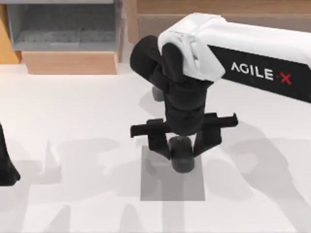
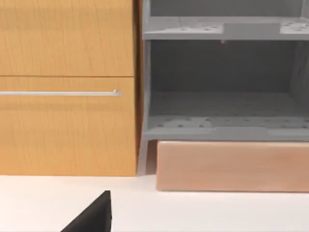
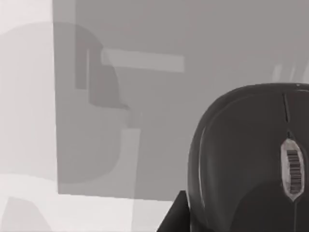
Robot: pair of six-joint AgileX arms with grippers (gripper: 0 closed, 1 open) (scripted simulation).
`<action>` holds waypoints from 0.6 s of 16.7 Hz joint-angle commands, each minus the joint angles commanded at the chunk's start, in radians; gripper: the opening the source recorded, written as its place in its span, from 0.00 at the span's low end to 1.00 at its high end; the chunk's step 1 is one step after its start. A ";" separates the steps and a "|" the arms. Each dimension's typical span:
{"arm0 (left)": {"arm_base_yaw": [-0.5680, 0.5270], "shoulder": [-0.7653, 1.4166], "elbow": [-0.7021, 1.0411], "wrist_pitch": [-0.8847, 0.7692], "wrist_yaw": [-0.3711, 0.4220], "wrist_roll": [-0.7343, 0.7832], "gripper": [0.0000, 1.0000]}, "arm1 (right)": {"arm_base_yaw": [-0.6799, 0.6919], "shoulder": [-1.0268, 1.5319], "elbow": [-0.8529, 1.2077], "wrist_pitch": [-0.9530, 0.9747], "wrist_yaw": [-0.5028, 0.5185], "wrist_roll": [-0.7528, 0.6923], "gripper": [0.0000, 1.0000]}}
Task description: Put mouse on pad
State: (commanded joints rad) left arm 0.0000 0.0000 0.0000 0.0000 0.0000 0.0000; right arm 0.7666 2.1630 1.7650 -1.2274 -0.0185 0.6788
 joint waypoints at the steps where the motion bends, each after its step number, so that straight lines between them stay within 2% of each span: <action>1: 0.000 0.000 0.000 0.000 0.000 0.000 1.00 | 0.006 0.001 0.008 0.005 0.000 0.051 0.00; 4: 0.000 0.000 0.000 0.000 0.000 0.000 1.00 | 0.015 0.004 0.025 0.014 0.002 0.143 0.00; 10: 0.000 0.000 0.000 0.000 0.000 0.000 1.00 | 0.011 0.001 0.024 0.014 0.001 0.154 0.00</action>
State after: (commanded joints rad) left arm 0.0000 0.0000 0.0000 0.0000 0.0000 0.0000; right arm 0.7774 2.1639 1.7889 -1.2134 -0.0170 0.8328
